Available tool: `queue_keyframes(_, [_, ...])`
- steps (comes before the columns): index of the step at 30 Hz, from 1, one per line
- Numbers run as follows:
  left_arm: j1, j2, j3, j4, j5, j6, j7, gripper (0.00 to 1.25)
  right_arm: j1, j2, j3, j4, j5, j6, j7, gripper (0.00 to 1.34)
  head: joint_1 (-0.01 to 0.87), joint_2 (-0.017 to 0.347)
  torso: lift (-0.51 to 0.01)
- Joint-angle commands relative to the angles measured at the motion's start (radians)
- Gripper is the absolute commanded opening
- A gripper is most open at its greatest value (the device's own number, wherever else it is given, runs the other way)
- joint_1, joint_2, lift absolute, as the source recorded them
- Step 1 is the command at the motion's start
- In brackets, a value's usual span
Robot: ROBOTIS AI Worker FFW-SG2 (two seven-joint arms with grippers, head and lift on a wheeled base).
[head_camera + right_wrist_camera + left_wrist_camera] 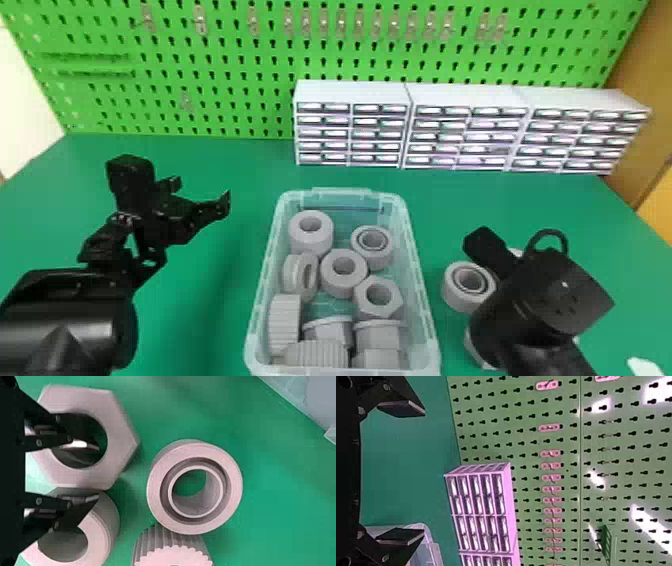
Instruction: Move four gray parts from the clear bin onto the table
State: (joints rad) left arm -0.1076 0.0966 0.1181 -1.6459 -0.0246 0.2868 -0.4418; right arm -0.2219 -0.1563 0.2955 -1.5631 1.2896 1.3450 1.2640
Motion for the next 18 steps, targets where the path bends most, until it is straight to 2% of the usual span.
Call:
queue_keyframes(1, [0.000,0.000,-0.002,0.000,0.000,0.000,0.000,1.04,-0.001,0.003,-0.010,0.000,0.002,-0.004,0.000,0.79,0.678,0.034,-0.050])
queue_keyframes(18, [0.002,0.000,-0.002,0.000,0.000,0.000,0.000,1.04,-0.002,-0.003,0.019,0.000,0.054,-0.004,0.000,0.79,0.678,0.034,-0.050])
